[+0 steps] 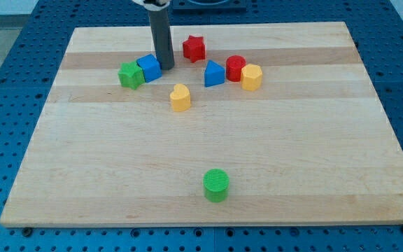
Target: Slide the red star slightly down
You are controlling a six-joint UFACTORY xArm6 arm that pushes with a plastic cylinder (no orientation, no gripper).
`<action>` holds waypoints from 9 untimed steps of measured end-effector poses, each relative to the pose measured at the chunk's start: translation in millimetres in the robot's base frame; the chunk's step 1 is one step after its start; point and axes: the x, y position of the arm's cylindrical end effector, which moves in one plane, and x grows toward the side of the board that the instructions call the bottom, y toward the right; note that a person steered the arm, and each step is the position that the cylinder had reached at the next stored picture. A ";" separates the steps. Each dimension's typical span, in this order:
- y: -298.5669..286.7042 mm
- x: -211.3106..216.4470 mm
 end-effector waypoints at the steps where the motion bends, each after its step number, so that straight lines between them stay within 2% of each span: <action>1: 0.0 -39.7; 3: 4.0 -101.4; 4: 26.6 -112.4; 7: 73.8 -97.3; 9: 80.0 -74.3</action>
